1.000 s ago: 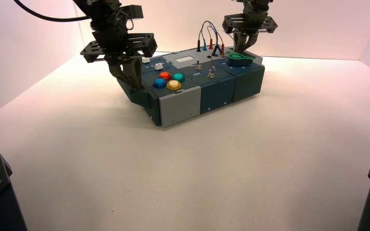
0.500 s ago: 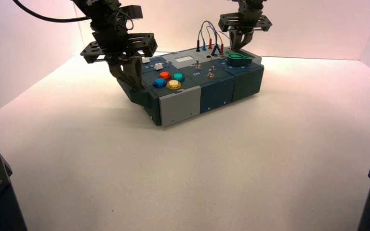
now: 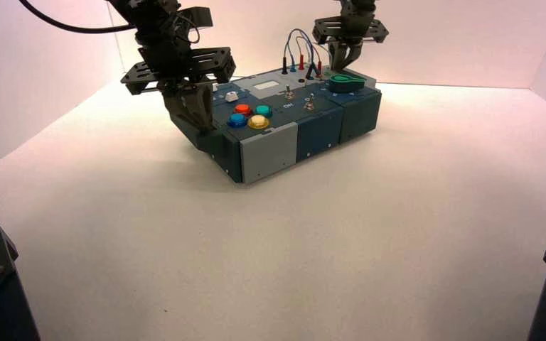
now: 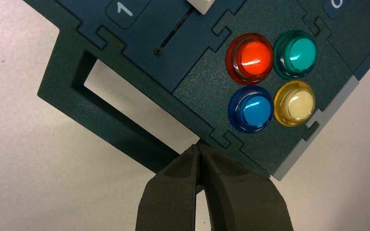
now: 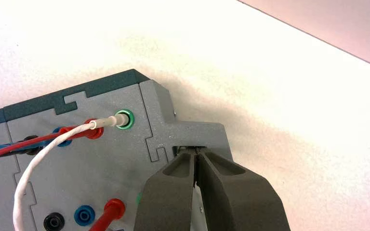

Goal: Rotate the box counterclockwise.

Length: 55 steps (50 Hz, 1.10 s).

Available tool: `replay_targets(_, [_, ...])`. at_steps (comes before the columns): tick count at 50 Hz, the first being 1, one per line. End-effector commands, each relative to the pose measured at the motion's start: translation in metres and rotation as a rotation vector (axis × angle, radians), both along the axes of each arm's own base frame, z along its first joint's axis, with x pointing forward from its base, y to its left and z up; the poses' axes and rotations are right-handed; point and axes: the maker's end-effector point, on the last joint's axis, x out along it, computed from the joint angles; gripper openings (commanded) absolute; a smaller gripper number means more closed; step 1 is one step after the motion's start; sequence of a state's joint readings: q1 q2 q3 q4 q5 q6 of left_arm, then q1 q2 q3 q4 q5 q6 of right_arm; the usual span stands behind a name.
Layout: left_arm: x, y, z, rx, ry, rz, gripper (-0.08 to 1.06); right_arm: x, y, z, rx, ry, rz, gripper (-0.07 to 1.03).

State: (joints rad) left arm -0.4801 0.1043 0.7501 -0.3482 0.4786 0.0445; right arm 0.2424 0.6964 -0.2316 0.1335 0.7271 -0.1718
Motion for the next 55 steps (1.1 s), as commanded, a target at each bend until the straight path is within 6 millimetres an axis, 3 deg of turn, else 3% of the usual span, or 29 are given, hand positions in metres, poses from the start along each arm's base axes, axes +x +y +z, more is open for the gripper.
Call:
replay_targets(1, [-0.001,-0.007,0.010,-0.021,-0.015,-0.004,-0.03,0.008,0.033,0.005,0.017,-0.027,0.043,-0.02])
replay_targets(6, [0.000,-0.010,0.013,-0.032,-0.021,0.000,-0.03,0.012,0.044,0.004,0.020,-0.018,0.060,-0.02])
replay_targets(17, [-0.001,-0.010,0.013,-0.033,-0.023,-0.003,-0.03,0.013,0.044,0.003,0.019,-0.014,0.061,-0.02])
replay_targets(24, [0.000,-0.010,0.014,-0.034,-0.026,-0.003,-0.03,0.010,0.043,0.014,0.021,-0.021,0.061,-0.02])
replay_targets(37, [0.008,-0.013,0.021,-0.039,-0.067,-0.022,-0.03,-0.018,0.034,0.033,0.020,-0.021,0.053,-0.02])
replay_targets(45, [0.014,-0.016,0.027,-0.046,-0.087,-0.033,-0.03,-0.033,0.029,0.032,0.014,-0.002,0.050,-0.02])
replay_targets(55, [0.018,-0.016,0.033,-0.049,-0.109,-0.044,-0.03,-0.041,0.026,0.045,0.023,-0.024,0.042,-0.02])
